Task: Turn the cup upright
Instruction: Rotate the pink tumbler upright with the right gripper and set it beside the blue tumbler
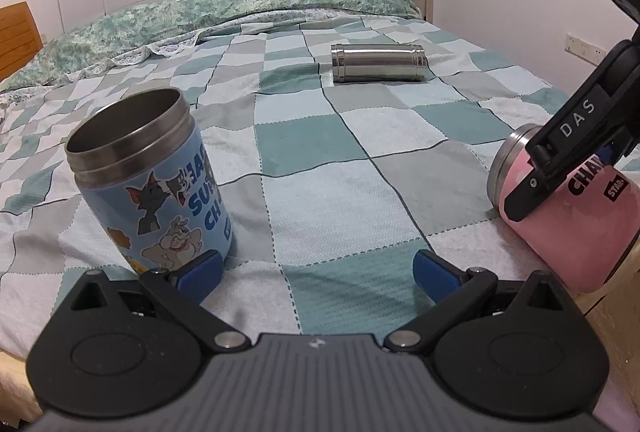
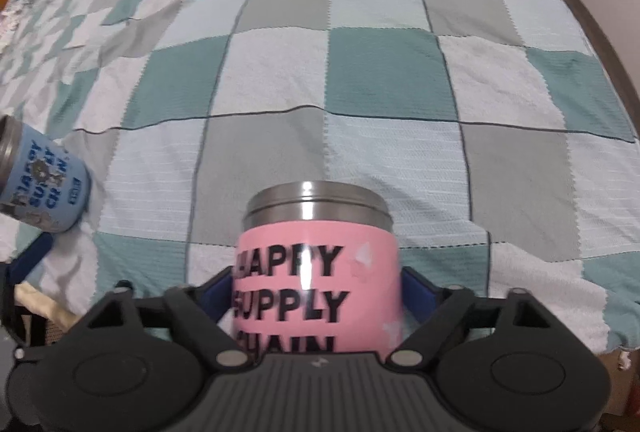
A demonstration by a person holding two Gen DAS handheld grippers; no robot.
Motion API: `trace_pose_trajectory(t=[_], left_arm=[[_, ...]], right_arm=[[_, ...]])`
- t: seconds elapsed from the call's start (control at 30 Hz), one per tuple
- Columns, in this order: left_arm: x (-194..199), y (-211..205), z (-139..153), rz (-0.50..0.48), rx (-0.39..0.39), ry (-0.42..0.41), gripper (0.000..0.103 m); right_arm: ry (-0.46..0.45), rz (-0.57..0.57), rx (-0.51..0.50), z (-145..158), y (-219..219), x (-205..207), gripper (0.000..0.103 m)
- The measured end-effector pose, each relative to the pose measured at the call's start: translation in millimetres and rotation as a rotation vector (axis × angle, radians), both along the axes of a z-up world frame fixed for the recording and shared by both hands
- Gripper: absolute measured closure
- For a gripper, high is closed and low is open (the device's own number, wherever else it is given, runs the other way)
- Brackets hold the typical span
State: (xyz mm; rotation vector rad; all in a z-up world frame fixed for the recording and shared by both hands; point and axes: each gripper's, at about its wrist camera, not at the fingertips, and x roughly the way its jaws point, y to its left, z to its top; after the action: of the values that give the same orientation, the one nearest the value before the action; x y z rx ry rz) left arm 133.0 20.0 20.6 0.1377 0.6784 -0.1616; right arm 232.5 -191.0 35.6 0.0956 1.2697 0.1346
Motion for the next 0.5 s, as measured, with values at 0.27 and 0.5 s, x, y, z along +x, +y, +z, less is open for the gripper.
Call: trace_pose_trajectory(t=[0.27,0.5], left_arm=[[-5.1,6.2,3.8,0.004,-0.022,-0.010,0.000],[-19.3,31.0,13.8,0.040,-0.084,-0.065,0.000]], right_arm=[[-0.191,0.099,0.031,19.6,-4.4,-31.9,0.020],[-0.666,0.245,0.106,40.7,11.0,-88.2,0.020]])
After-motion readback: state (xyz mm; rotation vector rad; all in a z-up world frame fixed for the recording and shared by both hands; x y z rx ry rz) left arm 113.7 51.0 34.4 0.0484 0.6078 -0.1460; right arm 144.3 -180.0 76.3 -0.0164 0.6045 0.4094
